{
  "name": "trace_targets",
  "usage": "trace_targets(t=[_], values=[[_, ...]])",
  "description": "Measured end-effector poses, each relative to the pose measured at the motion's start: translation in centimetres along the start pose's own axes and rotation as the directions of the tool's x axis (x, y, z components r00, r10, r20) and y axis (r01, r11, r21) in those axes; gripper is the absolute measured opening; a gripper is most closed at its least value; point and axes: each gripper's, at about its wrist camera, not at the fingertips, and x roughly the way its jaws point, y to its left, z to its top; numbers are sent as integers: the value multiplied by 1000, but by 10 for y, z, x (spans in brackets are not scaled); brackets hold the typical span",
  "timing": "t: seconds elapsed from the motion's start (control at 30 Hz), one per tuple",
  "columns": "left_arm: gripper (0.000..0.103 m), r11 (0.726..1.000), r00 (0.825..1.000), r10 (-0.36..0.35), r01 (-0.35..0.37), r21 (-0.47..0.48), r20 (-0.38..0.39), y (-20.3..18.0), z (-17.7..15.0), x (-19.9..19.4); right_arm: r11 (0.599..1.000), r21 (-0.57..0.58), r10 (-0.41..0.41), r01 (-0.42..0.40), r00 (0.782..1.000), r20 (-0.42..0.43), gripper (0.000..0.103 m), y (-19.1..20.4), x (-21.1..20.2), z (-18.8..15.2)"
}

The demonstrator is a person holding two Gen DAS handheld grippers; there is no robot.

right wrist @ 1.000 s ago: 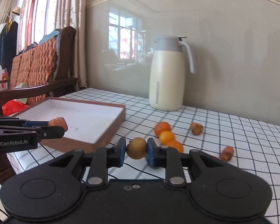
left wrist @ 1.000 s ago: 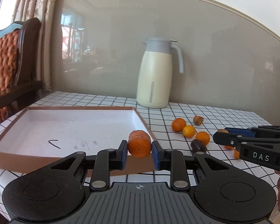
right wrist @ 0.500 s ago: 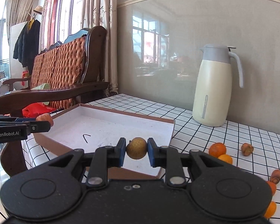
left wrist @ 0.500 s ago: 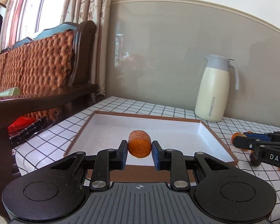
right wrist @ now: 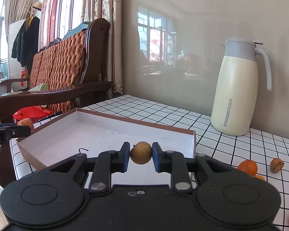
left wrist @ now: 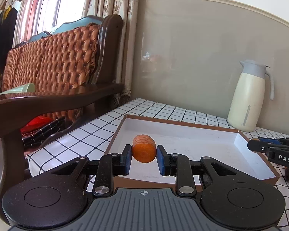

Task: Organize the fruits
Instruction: 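Carry both held fruits over the box and open both tools to drop them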

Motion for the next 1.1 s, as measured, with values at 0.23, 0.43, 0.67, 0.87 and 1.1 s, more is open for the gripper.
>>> trace_targets(t=[0.23,0.43,0.67,0.87,1.1], values=[[101,997,996,70,-71,13,52,-12,1,7,995,-29,-91,93,994,60,98,0,4,1],[103,999,993,48,-49,5,108,-14,4,-1,990,-31,-135,140,982,134,97,-11,-10,-3],[103,991,980,114,-123,46,163,-26,-3,-11,985,-14,-168,171,978,127,97,-12,-20,1],[103,988,986,100,-114,105,132,-43,3,-24,990,-10,-138,140,986,90,97,-14,-29,2],[103,999,991,40,-44,29,130,-48,6,-40,989,9,-151,151,982,113,97,-22,-65,-7]])
